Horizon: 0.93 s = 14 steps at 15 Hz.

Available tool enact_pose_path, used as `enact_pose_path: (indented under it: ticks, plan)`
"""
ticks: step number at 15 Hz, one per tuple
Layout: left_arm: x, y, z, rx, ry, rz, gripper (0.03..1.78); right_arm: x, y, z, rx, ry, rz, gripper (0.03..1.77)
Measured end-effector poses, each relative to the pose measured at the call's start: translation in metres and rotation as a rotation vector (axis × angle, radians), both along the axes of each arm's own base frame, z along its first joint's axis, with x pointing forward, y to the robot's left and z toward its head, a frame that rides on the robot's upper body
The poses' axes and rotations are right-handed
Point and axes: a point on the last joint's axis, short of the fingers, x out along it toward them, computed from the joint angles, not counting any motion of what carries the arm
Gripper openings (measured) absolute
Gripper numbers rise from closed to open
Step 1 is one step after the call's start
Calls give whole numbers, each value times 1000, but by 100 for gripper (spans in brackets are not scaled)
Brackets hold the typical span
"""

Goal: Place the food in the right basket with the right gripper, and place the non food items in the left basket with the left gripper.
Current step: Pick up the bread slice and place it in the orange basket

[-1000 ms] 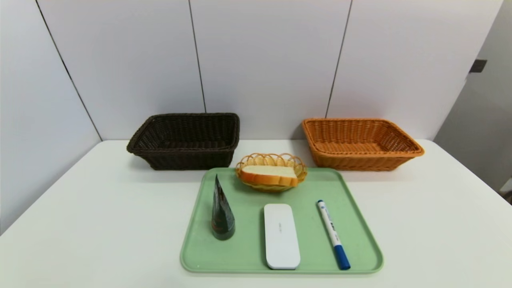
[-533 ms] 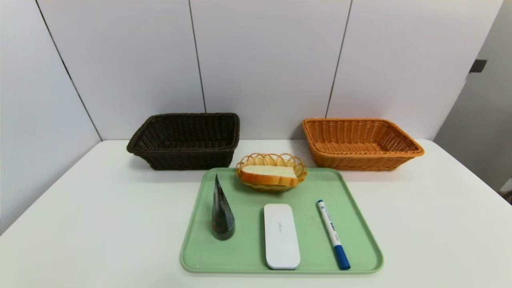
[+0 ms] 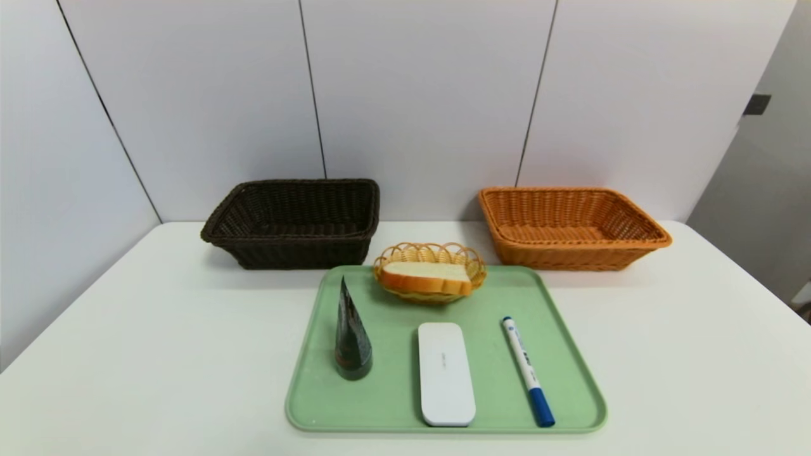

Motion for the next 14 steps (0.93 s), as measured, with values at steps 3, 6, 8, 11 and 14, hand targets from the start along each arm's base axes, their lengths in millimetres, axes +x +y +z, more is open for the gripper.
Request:
enact_pose_path:
  ticks: [3, 6, 8, 11, 14]
  plan:
    - [-9, 0, 33, 40, -45, -12, 169, 13, 0, 50, 18, 38, 5, 170]
    - [-8, -1, 93, 47, -41, -35, 169, 46, 0, 98, 35, 99, -18, 170]
    - [9, -1, 144, 46, -30, -56, 169, 79, -1, 125, 69, 155, -21, 170]
    - [59, -2, 209, 22, 15, -84, 169, 132, 0, 162, 201, 265, 1, 170]
    - [125, -9, 239, -59, 109, -153, 169, 181, 9, 175, 437, 483, 77, 170]
